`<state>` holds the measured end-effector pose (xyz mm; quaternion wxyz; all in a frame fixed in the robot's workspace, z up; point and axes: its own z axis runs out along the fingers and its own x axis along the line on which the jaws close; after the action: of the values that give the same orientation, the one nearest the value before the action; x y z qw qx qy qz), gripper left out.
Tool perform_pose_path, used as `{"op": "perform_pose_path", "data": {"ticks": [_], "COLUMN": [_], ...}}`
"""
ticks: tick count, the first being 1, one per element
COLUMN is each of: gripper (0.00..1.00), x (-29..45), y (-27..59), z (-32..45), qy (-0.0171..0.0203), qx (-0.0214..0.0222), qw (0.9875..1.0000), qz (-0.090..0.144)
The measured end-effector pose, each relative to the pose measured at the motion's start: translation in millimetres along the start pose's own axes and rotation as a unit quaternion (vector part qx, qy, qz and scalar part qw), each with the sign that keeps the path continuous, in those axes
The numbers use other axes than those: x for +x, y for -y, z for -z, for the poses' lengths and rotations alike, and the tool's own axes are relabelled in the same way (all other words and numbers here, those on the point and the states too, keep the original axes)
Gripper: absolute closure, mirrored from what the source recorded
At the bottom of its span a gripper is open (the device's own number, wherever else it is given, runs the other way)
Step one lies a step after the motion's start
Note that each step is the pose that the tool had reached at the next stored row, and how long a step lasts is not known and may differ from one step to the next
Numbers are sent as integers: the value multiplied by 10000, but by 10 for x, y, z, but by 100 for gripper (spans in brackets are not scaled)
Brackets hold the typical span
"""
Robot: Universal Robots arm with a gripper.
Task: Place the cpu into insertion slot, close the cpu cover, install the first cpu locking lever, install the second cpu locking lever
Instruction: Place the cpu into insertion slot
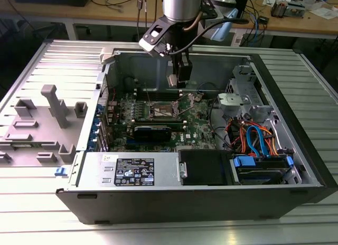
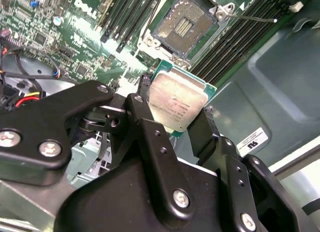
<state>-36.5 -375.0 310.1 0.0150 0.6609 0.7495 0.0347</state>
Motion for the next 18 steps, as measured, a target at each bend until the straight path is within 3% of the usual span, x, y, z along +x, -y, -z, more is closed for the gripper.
{"op": "perform_pose_path", "data": {"ticks": [3, 5, 13, 18], "gripper": [45, 45, 45, 45], "x": [0, 1, -11, -11], "y": [7, 11, 19, 19], "z": [-6, -12, -78, -80], "qy": [-8, -7, 4, 4], "qx": [92, 124, 165, 165], "qw": [9999, 9998, 9991, 9990], "qz": [-73, -130, -397, -412]}}
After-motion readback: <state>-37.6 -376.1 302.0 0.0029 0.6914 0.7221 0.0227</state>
